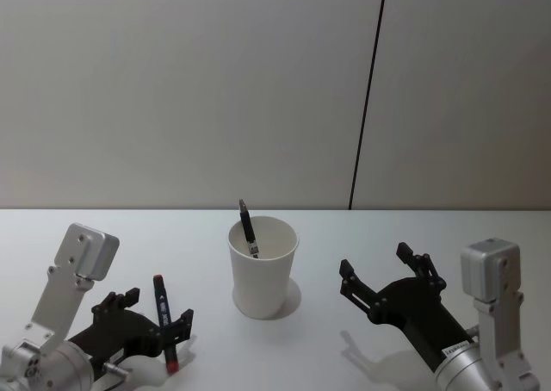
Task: Place the pen into the pen holder.
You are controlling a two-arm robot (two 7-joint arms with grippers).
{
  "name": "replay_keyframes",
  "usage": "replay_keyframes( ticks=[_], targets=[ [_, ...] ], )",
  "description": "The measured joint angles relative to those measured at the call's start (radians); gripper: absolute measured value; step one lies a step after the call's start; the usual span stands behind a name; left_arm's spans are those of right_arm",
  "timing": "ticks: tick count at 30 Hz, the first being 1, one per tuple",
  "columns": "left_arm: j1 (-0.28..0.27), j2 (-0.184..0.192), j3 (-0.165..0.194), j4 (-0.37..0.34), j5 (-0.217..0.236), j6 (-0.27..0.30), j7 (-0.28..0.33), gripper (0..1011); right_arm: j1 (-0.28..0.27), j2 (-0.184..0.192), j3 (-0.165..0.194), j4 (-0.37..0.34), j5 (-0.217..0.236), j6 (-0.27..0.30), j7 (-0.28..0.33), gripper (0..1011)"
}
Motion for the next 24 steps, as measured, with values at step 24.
replay_keyframes(
  ticks=[24],
  targets=[
    [-0.060,-0.041,0.026,0.083,0.039,0.050,0.001,1002,0.000,0.000,0.000,0.000,0.000,0.000,0.000,1001]
  ],
)
